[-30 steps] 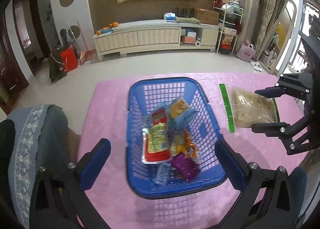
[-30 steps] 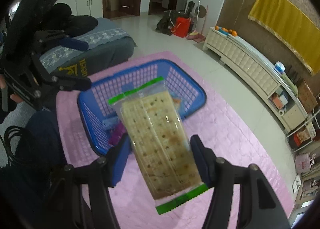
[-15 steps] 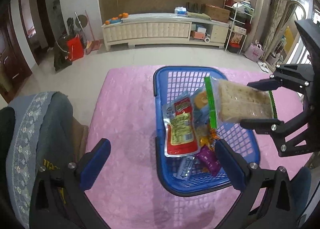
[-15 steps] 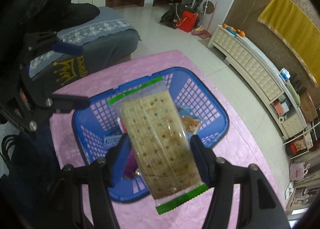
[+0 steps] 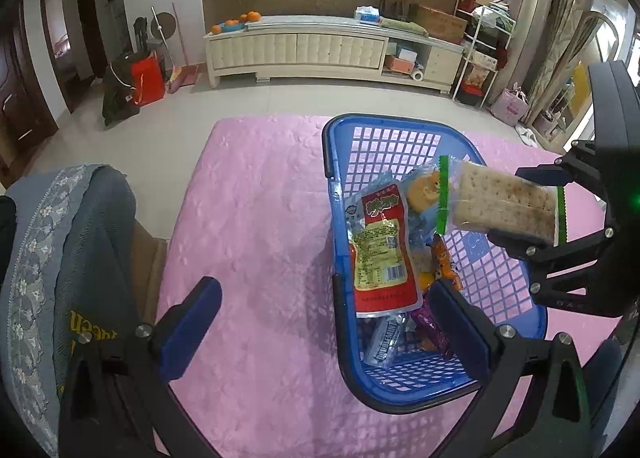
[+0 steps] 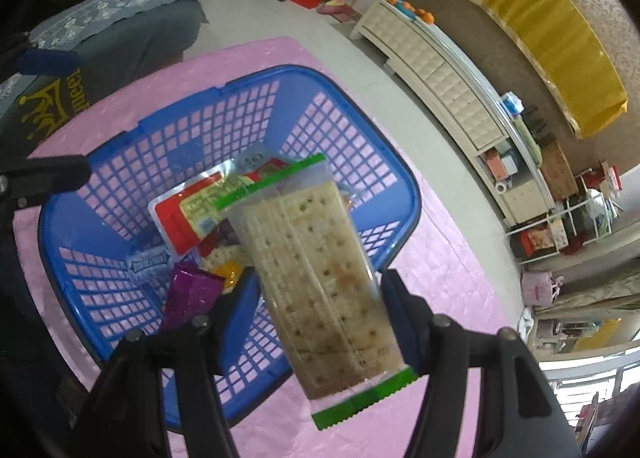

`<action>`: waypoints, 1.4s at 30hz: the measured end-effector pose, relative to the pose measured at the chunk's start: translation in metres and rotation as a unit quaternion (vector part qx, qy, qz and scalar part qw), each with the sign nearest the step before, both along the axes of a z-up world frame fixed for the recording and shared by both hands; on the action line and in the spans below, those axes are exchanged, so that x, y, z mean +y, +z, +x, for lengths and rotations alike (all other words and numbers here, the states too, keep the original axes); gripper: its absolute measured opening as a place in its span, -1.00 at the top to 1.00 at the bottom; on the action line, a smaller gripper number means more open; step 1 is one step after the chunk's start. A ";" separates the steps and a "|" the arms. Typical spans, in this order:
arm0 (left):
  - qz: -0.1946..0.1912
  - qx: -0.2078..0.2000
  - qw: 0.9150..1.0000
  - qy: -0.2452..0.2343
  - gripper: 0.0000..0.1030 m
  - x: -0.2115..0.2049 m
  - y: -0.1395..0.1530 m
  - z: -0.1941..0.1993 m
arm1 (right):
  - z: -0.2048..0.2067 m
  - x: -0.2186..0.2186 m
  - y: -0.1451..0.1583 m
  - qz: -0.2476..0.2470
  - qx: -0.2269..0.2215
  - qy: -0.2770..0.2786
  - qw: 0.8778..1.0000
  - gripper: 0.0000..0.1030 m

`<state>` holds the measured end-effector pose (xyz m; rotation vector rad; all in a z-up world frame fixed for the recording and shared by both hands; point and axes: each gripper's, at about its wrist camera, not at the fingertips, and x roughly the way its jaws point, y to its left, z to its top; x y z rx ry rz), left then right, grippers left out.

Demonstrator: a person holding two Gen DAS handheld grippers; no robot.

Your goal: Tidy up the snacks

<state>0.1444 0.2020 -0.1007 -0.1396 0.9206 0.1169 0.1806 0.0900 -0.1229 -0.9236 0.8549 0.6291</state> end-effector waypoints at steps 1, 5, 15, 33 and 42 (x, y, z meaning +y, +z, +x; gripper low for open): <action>0.001 0.000 1.000 -0.002 -1.00 -0.001 -0.001 0.000 | 0.000 0.001 0.000 -0.007 -0.002 -0.003 1.000 -0.32; 0.006 0.002 1.000 -0.005 -1.00 -0.006 -0.002 -0.001 | -0.005 0.001 0.002 -0.018 -0.027 -0.009 0.999 -0.79; 0.013 -0.008 1.000 -0.019 -1.00 -0.023 0.010 -0.014 | -0.013 -0.019 0.019 0.017 -0.007 -0.033 0.999 -0.83; -0.006 -0.072 0.996 -0.043 -1.00 -0.090 0.054 -0.068 | -0.069 -0.103 0.072 0.145 -0.006 -0.068 0.987 -0.83; -0.001 -0.150 0.988 -0.027 -1.00 -0.125 0.086 -0.124 | -0.122 -0.164 0.114 0.267 -0.054 -0.095 0.958 -0.99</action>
